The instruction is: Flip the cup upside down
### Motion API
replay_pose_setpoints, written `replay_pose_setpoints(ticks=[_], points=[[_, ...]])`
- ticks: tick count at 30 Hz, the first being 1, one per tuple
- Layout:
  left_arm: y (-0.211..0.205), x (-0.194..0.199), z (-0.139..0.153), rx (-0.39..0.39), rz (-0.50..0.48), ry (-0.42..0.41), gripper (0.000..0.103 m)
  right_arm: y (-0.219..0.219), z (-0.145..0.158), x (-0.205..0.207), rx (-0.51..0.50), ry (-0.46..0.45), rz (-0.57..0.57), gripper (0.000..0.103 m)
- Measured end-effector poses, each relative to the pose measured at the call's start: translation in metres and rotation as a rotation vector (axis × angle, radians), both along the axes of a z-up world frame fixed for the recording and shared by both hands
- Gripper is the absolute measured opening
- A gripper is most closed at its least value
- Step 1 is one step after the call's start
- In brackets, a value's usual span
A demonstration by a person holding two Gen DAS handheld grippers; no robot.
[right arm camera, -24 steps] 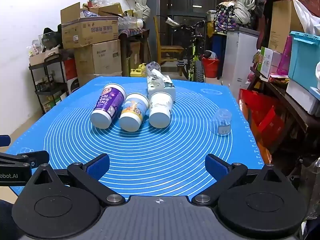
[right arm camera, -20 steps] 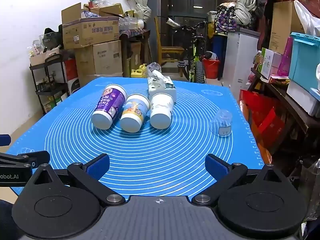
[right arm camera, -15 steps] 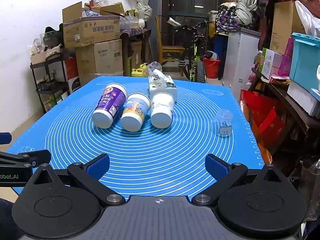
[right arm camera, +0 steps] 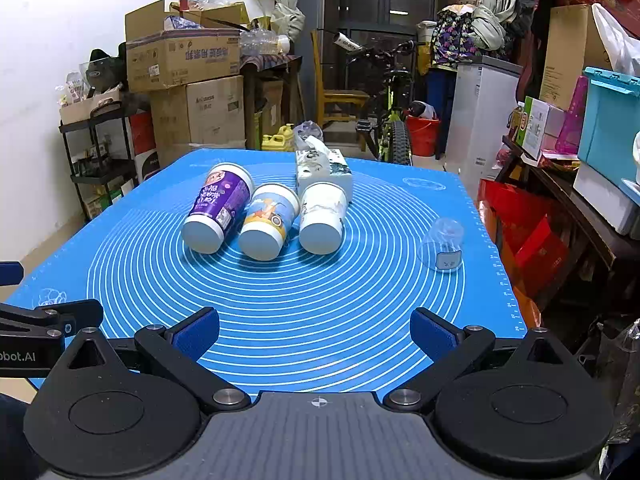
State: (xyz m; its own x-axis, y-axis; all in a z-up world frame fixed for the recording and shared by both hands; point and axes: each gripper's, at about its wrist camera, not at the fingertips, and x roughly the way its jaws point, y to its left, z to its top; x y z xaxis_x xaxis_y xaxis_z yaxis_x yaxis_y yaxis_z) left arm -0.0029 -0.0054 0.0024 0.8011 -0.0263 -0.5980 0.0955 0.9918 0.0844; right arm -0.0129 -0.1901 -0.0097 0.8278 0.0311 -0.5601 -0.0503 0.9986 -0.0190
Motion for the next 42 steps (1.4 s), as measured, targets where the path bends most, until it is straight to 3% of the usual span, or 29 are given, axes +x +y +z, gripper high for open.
replay_pose_setpoints(ticks=[42], points=[[0.002,-0.0001,-0.0015,0.01,0.014,0.001,0.102,0.0048,-0.0055,0.0015,-0.031,0.034,0.019,0.101]])
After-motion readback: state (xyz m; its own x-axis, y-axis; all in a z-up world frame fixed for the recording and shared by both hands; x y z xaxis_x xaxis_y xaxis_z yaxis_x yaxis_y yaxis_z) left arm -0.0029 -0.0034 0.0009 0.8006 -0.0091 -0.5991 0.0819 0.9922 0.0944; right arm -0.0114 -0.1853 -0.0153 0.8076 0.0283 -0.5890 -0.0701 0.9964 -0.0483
